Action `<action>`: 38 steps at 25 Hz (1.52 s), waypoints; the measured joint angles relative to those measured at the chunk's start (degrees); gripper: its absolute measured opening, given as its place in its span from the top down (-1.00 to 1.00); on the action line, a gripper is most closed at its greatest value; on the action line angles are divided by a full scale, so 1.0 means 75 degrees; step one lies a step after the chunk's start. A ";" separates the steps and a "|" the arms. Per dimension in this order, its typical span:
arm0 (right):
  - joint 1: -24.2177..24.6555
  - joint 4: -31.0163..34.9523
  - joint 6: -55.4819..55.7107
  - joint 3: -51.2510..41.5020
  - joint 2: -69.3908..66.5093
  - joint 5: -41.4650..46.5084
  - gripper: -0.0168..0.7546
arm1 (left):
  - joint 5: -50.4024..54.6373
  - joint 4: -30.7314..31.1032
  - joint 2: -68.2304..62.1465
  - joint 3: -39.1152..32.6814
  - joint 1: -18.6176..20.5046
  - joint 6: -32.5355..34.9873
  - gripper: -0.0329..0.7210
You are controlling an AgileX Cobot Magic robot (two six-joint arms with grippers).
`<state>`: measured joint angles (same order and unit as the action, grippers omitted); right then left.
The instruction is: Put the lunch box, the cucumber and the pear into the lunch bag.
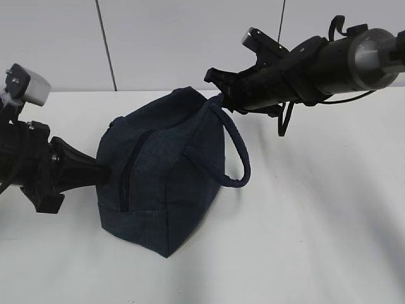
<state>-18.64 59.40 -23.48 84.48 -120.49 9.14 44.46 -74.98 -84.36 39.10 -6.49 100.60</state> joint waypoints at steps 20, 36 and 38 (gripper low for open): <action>0.0098 -0.0051 -0.2462 0.0000 0.1322 0.0747 -0.22 | 0.0029 0.1689 0.0042 0.0000 0.0000 -0.2930 0.23; 0.0098 -0.4101 0.0042 -0.0045 0.2534 0.4560 -0.06 | -0.0628 0.7003 0.2754 0.0000 0.0000 -1.0160 0.42; 0.0098 -0.5301 0.1122 -0.0170 0.2609 0.5077 -0.03 | -0.0456 0.7632 0.3165 0.0000 0.0000 -1.0902 0.42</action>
<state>-17.90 19.64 -15.06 83.20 -100.92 47.21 41.04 -17.74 -60.62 39.10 -6.49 18.84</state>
